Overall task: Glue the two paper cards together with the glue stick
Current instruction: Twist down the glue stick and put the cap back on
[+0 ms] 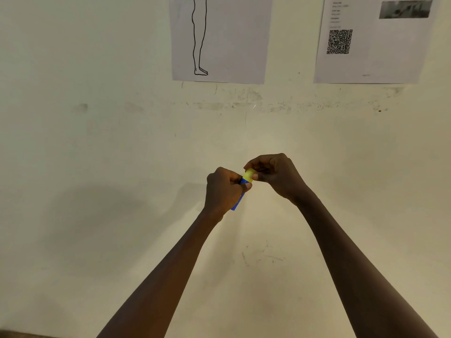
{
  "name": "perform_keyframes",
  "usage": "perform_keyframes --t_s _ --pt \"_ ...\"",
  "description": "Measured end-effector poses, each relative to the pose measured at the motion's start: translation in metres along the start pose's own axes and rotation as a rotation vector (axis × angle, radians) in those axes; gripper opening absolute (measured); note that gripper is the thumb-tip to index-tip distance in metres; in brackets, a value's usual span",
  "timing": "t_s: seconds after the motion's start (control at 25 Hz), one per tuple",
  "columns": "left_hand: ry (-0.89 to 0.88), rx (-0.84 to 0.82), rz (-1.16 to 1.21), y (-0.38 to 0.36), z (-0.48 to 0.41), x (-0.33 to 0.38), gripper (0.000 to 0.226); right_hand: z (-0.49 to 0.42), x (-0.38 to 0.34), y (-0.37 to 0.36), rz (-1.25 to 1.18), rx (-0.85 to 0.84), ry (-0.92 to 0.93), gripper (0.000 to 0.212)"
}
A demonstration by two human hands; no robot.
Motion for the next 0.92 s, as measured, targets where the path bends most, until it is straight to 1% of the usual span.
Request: perform_keyframes --t_s 0.2,0.4,0.52,0.76,0.92 --pt "-0.007 0.011 -0.015 -0.001 -0.001 0.002 0.034 -0.001 0.002 0.001 0.008 -0.002 -0.008 0.019" --pt "-0.001 0.038 -0.053 -0.007 0.0 0.001 0.034 -0.002 0.004 -0.001 0.126 -0.039 -0.024 0.012" --pt "-0.02 0.051 -0.07 -0.007 0.0 0.003 0.033 -0.002 0.004 -0.004 0.203 -0.053 -0.016 0.016" --pt "-0.03 0.06 -0.061 -0.013 0.004 0.006 0.033 0.003 0.011 -0.003 0.232 0.015 -0.038 0.031" --pt "-0.005 0.059 0.023 -0.022 0.007 0.006 0.032 0.006 0.013 0.001 0.203 0.104 -0.038 0.032"
Point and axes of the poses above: each hand's wrist, its own z-axis away from the middle knuckle, its own y-axis out of the back of the hand, x = y × z, the point moved 6 cm from there along -z, towards the middle knuckle, and after that the axes turned 2 degrees about -z, right-handed, at the moved point
